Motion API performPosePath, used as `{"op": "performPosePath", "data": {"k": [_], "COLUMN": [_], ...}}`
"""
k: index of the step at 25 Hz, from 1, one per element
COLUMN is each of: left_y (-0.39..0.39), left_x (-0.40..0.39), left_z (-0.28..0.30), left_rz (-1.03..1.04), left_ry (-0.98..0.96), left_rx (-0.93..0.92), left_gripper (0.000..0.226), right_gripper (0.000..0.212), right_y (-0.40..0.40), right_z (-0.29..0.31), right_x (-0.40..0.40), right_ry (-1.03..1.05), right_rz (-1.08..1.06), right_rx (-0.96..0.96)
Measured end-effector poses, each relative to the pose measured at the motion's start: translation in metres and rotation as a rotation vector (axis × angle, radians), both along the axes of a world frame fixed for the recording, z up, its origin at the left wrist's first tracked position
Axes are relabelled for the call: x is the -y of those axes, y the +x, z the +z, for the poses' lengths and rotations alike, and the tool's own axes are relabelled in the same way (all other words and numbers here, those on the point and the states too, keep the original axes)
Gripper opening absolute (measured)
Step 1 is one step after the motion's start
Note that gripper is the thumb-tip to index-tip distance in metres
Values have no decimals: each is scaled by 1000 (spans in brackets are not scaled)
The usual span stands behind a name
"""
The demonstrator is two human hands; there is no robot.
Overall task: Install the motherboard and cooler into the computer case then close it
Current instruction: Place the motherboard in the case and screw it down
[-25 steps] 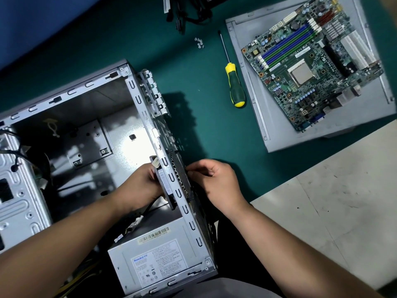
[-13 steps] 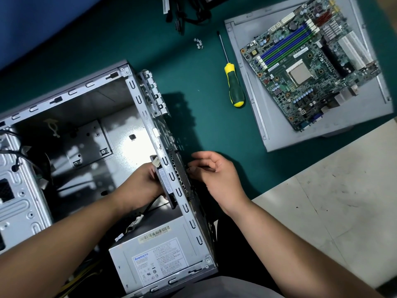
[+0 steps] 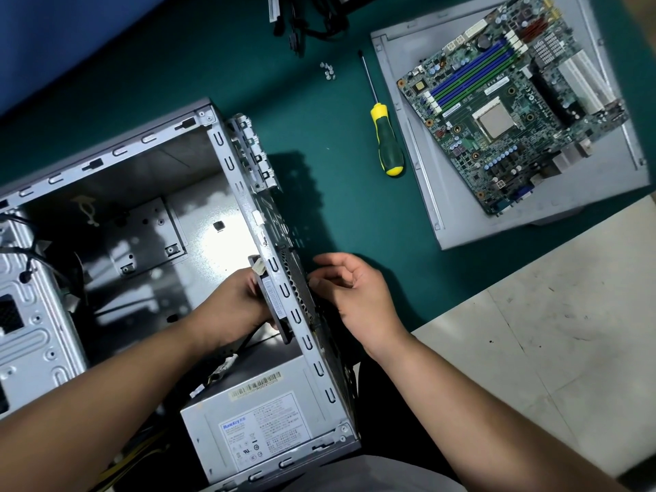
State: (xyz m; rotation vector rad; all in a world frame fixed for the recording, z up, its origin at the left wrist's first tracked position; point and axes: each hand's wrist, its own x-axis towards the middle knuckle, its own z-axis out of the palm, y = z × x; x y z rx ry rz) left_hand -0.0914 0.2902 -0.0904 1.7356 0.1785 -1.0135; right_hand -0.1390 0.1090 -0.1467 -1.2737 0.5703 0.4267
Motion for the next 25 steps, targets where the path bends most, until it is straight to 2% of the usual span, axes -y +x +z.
{"op": "performPosePath", "data": {"k": [7,13,25], "left_y": [1,-1,0], "left_x": [-2,-3,0], "left_z": [0,1,6], "left_rz": [-44,-13,-56], "left_ry": [35,40,59], "left_rx": [16,-46,-39], "left_gripper": [14,16,22], "right_gripper": [24,26,25], "right_y": [3,4,6], "right_z": [2,3,-4], "right_x": [1,0,9], "right_ry": [-62,-108,-44], "right_rz": [25,38,114], "right_rx": [38,56,57]}}
